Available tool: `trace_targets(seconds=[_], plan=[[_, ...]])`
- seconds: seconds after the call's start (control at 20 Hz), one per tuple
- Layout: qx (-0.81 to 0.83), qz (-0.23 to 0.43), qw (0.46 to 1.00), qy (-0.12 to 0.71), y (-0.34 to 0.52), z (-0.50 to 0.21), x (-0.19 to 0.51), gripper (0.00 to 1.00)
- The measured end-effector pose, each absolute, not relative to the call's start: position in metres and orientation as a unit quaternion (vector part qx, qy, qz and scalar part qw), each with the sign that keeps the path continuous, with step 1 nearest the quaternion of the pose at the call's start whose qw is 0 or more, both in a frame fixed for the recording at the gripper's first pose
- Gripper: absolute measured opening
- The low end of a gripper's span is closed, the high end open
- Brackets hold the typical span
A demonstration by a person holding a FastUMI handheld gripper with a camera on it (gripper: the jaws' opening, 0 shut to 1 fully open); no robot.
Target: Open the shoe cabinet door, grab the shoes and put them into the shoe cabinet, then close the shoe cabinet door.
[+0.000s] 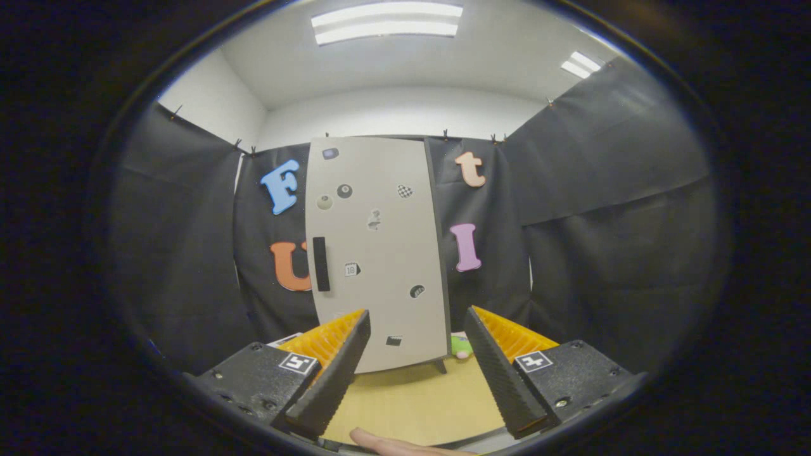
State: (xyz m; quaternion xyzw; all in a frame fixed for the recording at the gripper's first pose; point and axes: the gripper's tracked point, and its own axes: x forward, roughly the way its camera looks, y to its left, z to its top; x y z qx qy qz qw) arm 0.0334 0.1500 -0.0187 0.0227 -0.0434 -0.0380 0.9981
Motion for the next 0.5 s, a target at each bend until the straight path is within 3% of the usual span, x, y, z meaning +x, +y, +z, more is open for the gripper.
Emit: trace_targets(seconds=[0.5], plan=[[0.015, -0.023, 0.999, -0.042, 0.1559, -0.0197, 0.0322, 0.98]])
